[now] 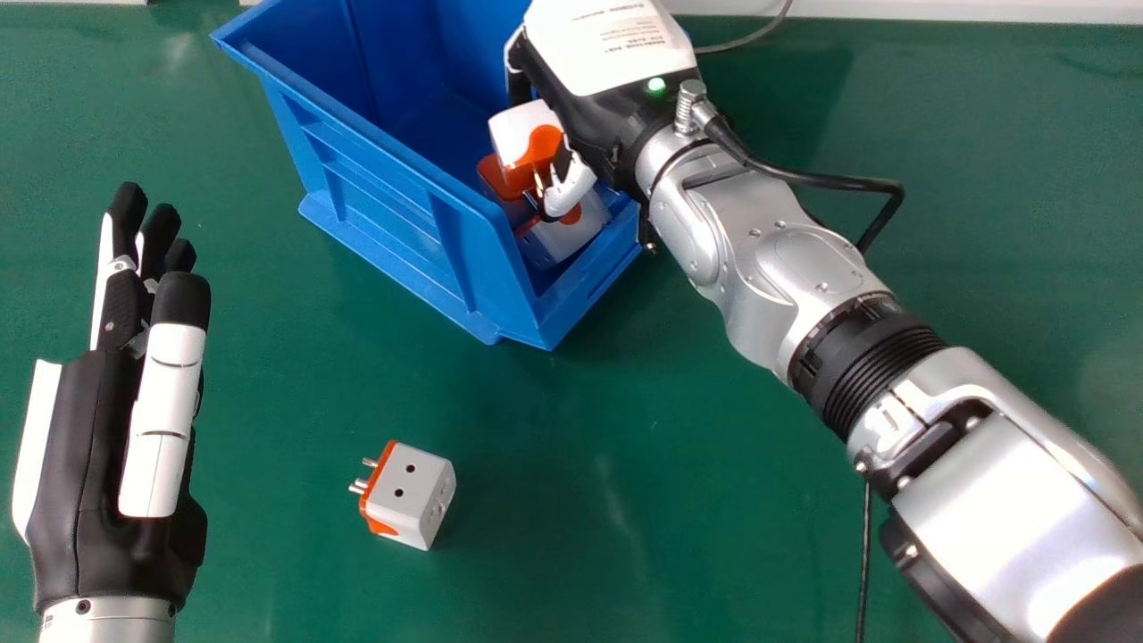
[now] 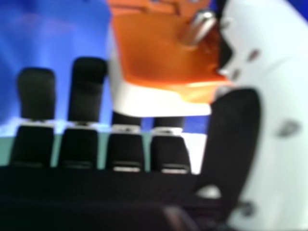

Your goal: Pick all objects and put in blue box

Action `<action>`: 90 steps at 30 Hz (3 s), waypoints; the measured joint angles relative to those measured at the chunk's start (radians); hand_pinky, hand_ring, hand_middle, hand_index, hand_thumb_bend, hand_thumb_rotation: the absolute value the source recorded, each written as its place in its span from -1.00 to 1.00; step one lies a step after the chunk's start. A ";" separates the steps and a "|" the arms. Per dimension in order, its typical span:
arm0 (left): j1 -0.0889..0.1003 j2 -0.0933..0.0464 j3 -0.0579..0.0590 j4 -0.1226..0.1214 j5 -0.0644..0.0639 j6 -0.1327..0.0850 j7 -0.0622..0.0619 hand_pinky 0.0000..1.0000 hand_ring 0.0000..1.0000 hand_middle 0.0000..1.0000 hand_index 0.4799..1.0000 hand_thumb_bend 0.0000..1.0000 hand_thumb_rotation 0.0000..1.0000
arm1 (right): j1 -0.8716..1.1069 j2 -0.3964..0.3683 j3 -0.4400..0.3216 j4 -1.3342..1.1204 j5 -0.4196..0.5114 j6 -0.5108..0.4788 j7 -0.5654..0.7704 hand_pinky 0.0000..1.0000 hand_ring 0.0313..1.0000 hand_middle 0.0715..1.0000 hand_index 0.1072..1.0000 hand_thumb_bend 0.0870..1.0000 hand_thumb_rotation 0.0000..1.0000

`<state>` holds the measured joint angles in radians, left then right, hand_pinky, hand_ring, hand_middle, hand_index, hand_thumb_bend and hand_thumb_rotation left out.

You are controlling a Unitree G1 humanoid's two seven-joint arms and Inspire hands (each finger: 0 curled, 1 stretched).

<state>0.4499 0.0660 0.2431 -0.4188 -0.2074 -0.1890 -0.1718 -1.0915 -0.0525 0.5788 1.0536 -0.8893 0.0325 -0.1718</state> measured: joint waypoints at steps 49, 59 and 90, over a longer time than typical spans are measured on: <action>0.015 -0.009 -0.012 0.002 0.001 -0.013 0.004 1.00 1.00 1.00 1.00 0.50 0.99 | -0.023 0.012 0.081 0.117 0.028 0.016 -0.126 -0.26 -0.01 0.17 -0.14 -0.13 -1.00; 0.017 -0.012 -0.023 -0.008 0.002 0.002 0.019 1.00 1.00 1.00 1.00 0.50 0.98 | -0.022 0.010 0.082 0.114 0.031 0.021 -0.091 0.30 0.55 0.61 0.46 0.52 -0.73; 0.016 -0.016 -0.025 0.004 0.001 -0.017 0.020 1.00 1.00 1.00 1.00 0.58 0.93 | -0.022 0.008 0.106 0.093 0.012 0.065 -0.049 0.70 0.91 0.92 0.81 0.75 -0.35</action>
<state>0.4662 0.0501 0.2181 -0.4147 -0.2065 -0.2061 -0.1516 -1.1138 -0.0450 0.6847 1.1464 -0.8774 0.0972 -0.2209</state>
